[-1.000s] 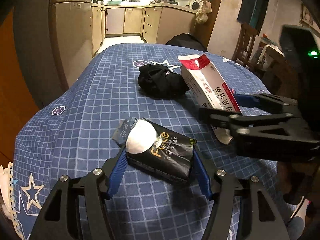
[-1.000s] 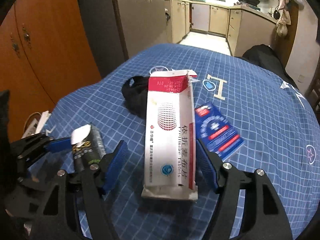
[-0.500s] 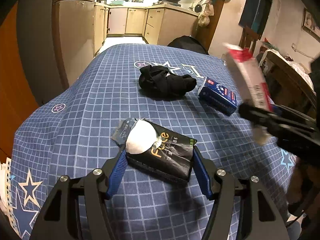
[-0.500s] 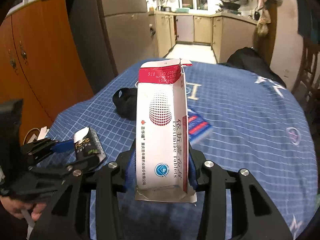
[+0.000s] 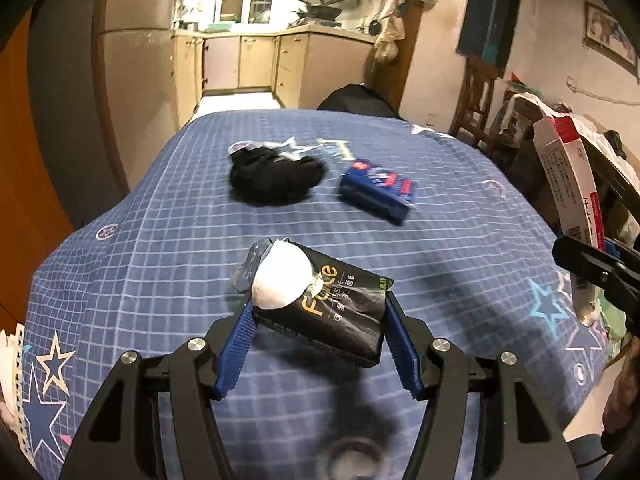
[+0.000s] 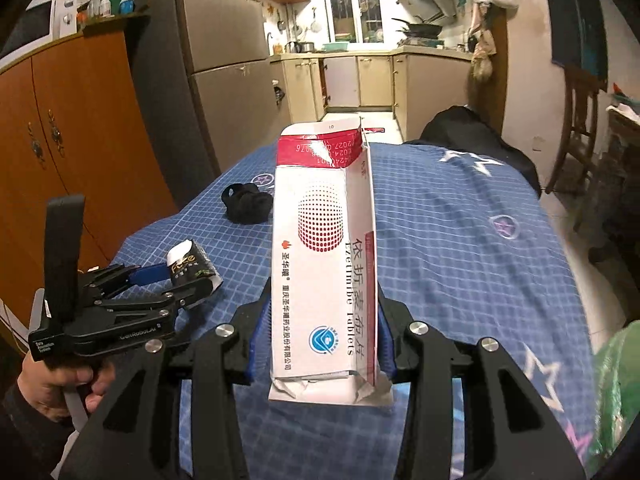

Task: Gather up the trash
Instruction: 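Grasp the black snack bag with the left tool while the right tool grasps the white medicine box, then carry the black snack bag and white medicine box over the green bin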

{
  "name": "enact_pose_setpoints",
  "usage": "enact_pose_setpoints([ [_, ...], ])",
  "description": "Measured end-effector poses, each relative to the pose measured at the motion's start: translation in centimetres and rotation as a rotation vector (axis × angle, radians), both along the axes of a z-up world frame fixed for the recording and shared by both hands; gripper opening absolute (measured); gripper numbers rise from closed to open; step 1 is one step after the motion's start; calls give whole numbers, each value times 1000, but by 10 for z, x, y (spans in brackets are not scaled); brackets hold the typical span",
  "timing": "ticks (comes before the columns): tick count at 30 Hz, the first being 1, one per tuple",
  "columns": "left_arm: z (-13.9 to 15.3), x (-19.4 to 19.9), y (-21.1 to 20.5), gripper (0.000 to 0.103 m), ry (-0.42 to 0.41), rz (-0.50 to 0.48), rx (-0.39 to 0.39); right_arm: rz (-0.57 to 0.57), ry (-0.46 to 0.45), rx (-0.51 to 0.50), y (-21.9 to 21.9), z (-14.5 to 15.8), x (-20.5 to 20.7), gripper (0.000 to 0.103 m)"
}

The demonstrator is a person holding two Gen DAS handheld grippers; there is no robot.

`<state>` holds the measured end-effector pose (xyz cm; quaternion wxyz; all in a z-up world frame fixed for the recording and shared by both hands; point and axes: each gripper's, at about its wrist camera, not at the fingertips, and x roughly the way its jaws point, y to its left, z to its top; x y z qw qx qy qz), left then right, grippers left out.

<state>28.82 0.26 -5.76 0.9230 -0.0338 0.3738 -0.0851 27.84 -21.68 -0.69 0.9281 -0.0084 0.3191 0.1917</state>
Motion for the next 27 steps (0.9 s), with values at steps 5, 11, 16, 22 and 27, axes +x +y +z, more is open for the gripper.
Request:
enact_pose_setpoints([
  [5,19,-17,-32,63,-61,-29,36,-50,-21,-3,-28,7,-22,41],
  [11,41,-32,-74,63,-117,-72,49,-113,-39,-10,-68,11,-32,41],
  [16,53,-41,-111,63,-144,-123,53,-178,-53,-15,-103,14,-45,42],
  [22,61,-46,-152,63,-160,-181,56,-242,-62,-20,-135,16,-56,42],
  [27,70,-49,-187,63,-178,-231,53,-306,-75,-25,-168,19,-66,42],
])
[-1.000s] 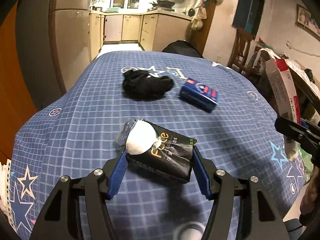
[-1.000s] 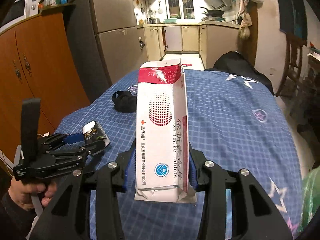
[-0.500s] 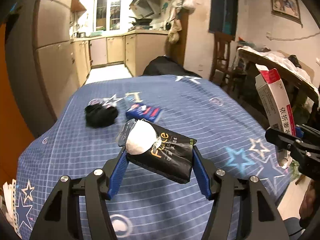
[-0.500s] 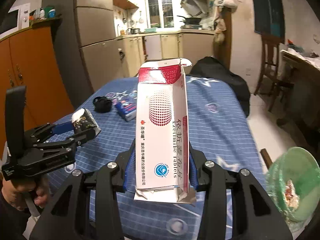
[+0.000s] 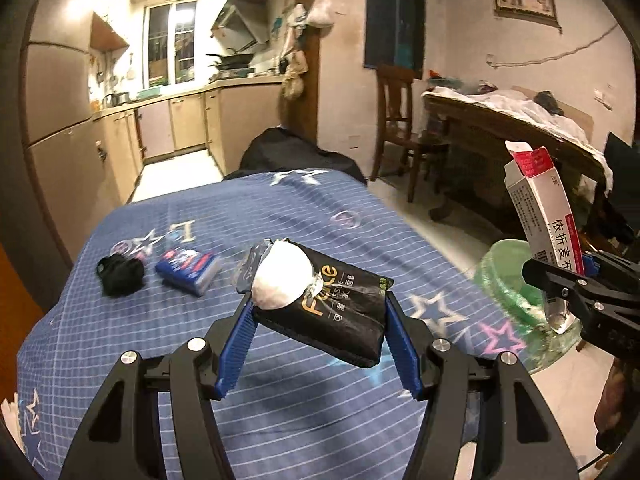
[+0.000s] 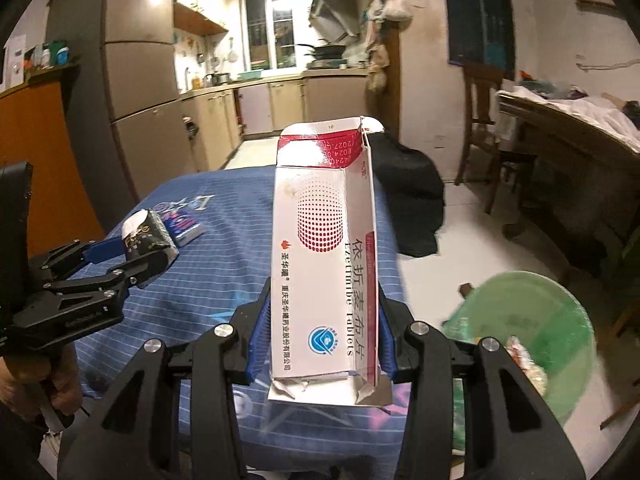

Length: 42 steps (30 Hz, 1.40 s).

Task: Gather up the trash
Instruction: 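Carry the black snack bag and white medicine box over the green bin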

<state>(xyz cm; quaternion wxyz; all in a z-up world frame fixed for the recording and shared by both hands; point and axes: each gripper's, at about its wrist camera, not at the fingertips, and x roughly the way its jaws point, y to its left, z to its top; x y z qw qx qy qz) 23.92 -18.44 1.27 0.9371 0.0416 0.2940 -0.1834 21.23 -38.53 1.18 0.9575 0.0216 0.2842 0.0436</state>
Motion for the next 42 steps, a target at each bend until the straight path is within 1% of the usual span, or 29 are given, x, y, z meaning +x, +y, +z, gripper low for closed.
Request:
enact_pose_setpoints([
  [10,20,-5,-84,63,-35,-124,-23,-128,-15,-8,-68,7,-24,42],
  [15,27,-3,-124,63,-40,-183,-34,-190,-10,-8,-102,6,-32,42],
  [21,30,-2,-175,63,-22,-259,-58,-254,14,6,-142,2,-36,42],
  [28,30,6,-240,63,1,-325,-42,-314,62,40,-189,-8,-38,42],
  [33,26,14,-279,63,31,-363,-37,-328,132,84,-214,-18,-28,42],
  [39,8,34,-323,63,96,-392,-9,-328,222,143,-237,-33,-13,42],
  [42,-3,43,-336,63,118,-396,1,-325,250,160,-244,-35,-8,42],
])
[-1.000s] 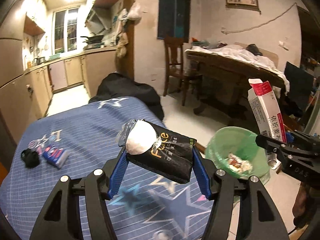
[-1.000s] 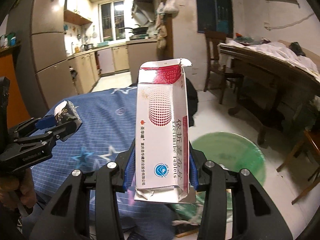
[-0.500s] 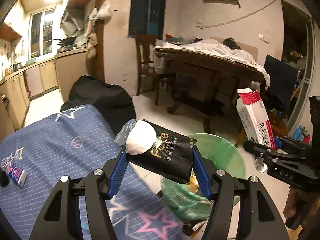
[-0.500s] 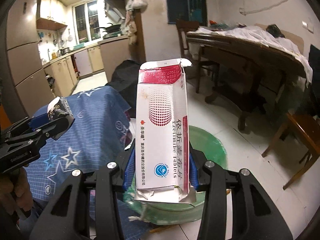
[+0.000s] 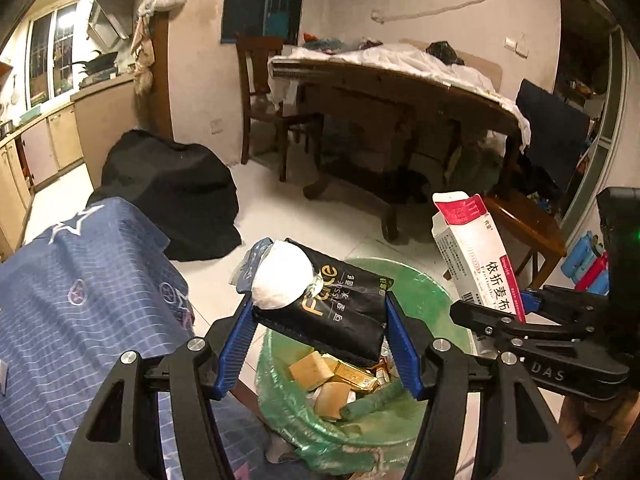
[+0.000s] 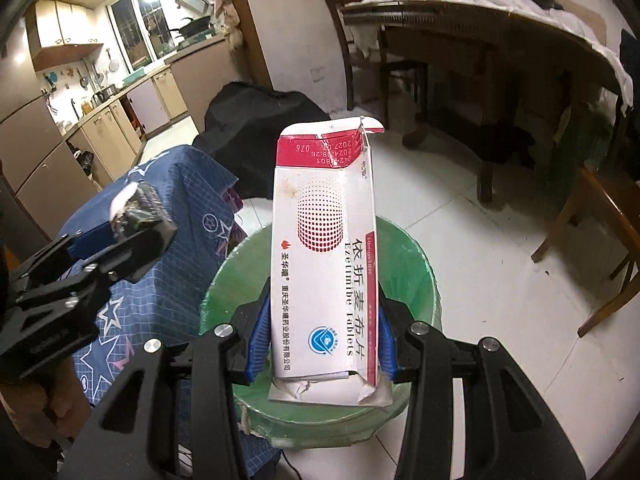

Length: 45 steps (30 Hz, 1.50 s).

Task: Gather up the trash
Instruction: 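Carry the black snack bag and white medicine box over the green bin, then open both tools to drop the snack bag and medicine box into the bin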

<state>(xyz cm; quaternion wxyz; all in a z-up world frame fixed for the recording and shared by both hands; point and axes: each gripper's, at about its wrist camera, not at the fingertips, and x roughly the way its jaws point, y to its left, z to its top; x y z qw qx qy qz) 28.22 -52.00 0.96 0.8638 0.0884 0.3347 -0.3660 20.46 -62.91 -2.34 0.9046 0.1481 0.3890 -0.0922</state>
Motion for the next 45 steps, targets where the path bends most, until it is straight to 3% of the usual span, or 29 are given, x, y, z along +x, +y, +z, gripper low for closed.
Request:
enact_pose_setpoints([
  [17,-50,48,-35,63,65,25,44,6,88,57,-18,-26,16,42],
  [33,-68,58,-50,64,85,26,73,13,122,64,-34,-38,26,43],
  [38,-70,60,-51,67,88,27,81,16,125,71,-36,-39,26,45],
  [42,-71,61,-50,73,87,45,90,9,117,70,-37,-39,24,56],
  [45,-71,63,-46,75,85,55,88,-5,106,70,-39,-38,21,59],
])
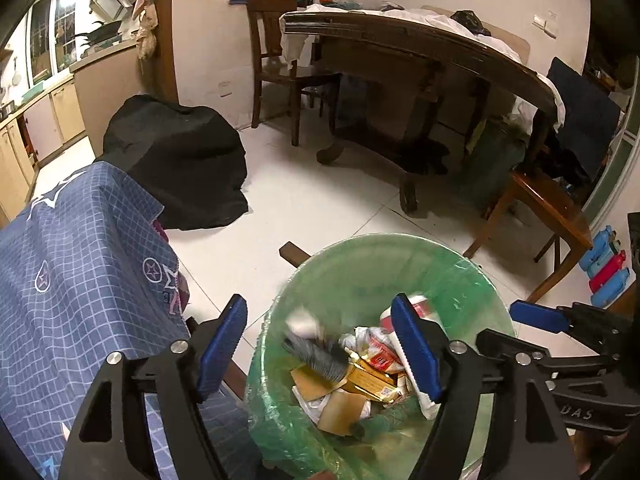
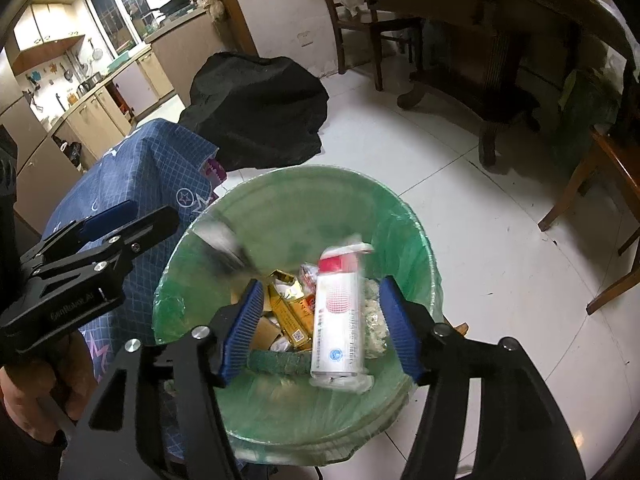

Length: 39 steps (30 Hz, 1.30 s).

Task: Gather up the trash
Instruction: 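Open both tools to drop the snack bag and medicine box into the bin, then move both tools back over the table toward the black cloth and blue box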

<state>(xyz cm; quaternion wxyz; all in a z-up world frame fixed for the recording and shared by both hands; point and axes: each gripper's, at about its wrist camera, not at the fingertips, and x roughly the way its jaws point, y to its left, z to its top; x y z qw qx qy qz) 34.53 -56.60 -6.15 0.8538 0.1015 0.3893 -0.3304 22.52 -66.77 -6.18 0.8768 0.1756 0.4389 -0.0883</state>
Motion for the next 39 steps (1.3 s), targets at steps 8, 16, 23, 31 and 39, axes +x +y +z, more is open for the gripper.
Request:
enact_pose_setpoints([
  [8,3,-1,13,78,-4,17,3,-18,-28,8,-1,5,-10,67],
  [16,20,-17,41,84,-23,26,-14,-23,-113,-24,19,28,-30,85],
  [23,43,-35,121,98,-104,76,-47,76,-217,-111,83,47,-47,94],
  [31,60,-29,284,98,-133,256,-109,281,-257,-115,184,39,-33,95],
  [39,40,-13,451,98,-65,506,-81,443,-256,-83,267,37,-9,95],
])
